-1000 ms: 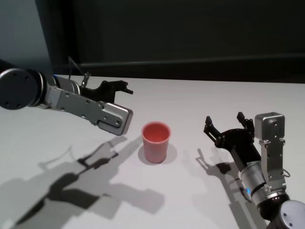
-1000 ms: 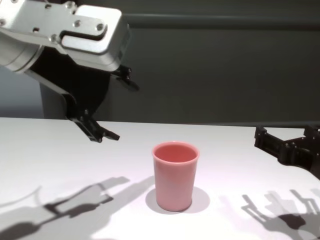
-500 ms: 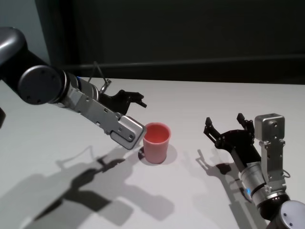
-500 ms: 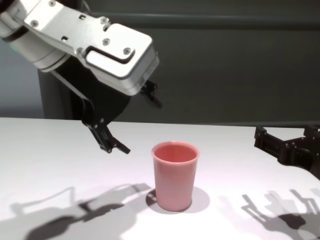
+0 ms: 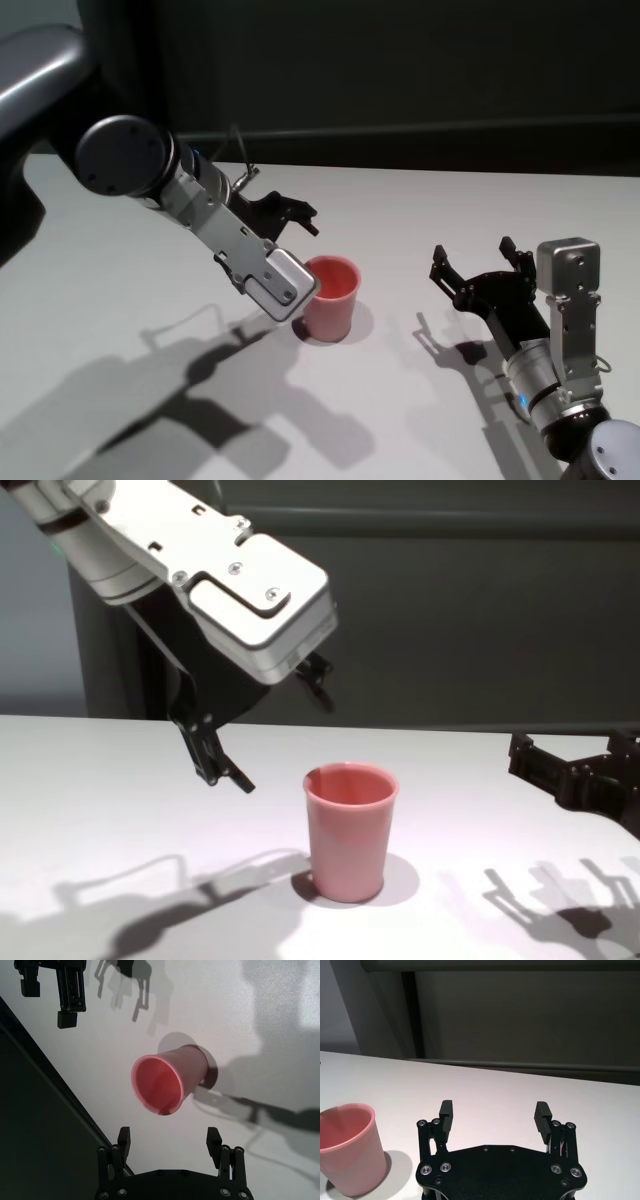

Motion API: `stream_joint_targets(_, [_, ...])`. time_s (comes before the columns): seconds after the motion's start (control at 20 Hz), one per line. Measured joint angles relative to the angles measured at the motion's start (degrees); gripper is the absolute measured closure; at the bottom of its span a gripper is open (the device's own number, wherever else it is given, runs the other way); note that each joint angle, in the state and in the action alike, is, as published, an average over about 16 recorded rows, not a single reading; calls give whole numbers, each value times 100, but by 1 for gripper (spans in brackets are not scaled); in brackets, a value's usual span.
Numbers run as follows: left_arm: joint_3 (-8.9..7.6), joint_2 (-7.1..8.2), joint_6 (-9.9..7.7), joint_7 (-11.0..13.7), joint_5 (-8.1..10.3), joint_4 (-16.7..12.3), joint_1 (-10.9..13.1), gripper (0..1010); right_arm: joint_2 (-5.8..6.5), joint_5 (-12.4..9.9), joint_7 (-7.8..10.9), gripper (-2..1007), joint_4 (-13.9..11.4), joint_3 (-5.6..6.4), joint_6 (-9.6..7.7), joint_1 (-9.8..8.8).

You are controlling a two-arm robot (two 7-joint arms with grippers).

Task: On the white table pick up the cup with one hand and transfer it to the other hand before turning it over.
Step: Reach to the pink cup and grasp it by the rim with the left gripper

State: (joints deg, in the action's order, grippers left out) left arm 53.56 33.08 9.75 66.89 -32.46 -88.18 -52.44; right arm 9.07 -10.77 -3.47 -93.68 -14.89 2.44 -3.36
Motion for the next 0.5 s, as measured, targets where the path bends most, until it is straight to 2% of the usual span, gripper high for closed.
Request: stream_joint_targets(0.5, [434,-236,185,576,-6,133,-460,9,0,0,0,2,0,0,0,0])
